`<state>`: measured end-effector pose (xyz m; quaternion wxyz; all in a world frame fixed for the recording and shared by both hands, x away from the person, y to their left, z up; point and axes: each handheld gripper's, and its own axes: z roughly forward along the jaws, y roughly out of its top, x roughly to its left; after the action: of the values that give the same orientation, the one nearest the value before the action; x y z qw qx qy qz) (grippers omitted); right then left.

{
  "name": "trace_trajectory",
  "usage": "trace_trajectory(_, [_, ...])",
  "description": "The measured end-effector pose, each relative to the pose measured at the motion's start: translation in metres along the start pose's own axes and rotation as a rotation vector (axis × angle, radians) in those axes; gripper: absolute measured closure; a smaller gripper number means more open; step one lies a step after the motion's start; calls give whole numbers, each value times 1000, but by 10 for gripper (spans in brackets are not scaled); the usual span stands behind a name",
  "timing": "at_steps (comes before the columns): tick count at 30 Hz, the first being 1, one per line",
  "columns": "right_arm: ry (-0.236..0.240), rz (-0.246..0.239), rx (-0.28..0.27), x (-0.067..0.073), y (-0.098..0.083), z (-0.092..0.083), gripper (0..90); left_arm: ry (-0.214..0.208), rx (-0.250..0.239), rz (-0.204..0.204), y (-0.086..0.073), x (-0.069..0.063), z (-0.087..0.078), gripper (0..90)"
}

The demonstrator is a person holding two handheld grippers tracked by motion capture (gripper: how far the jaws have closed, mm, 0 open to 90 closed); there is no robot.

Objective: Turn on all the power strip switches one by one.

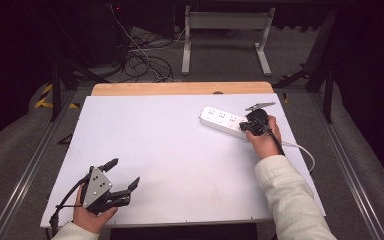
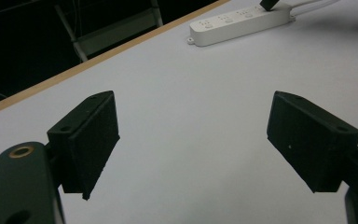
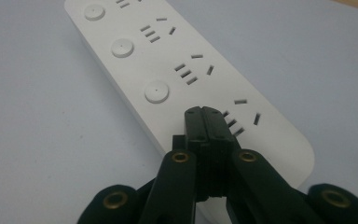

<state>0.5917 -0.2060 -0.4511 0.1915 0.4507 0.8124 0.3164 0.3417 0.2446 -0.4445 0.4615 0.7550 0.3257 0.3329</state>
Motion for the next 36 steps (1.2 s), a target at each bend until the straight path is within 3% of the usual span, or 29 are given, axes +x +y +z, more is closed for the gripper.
trace_trajectory(11, [-9, 2, 12, 3, 1, 1, 900, -3, 2, 1, 0, 0, 0, 169])
trace_trajectory(17, [11, 27, 22, 1, 4, 2, 900, 0, 3, -4, 0, 1, 0, 169])
trace_trajectory(19, [-6, 21, 7, 3, 5, -1, 900, 0, 3, -5, 0, 1, 0, 169])
trace_trajectory(20, [-9, 4, -42, 5, 6, -5, 900, 2, 5, -1, 0, 2, 0, 169])
trace_trajectory(21, [-9, 4, -42, 5, 6, -5, 900, 2, 5, -1, 0, 2, 0, 169])
trace_trajectory(22, [1, -4, -89, 6, 9, -9, 900, 3, 5, 1, 0, 2, 1, 169])
trace_trajectory(25, [23, -16, -116, 7, 13, -12, 900, -2, 8, -11, 0, 2, 3, 169])
trace_trajectory(36, [53, -44, -100, 18, 22, 3, 900, 0, 7, -6, -1, 2, 2, 168])
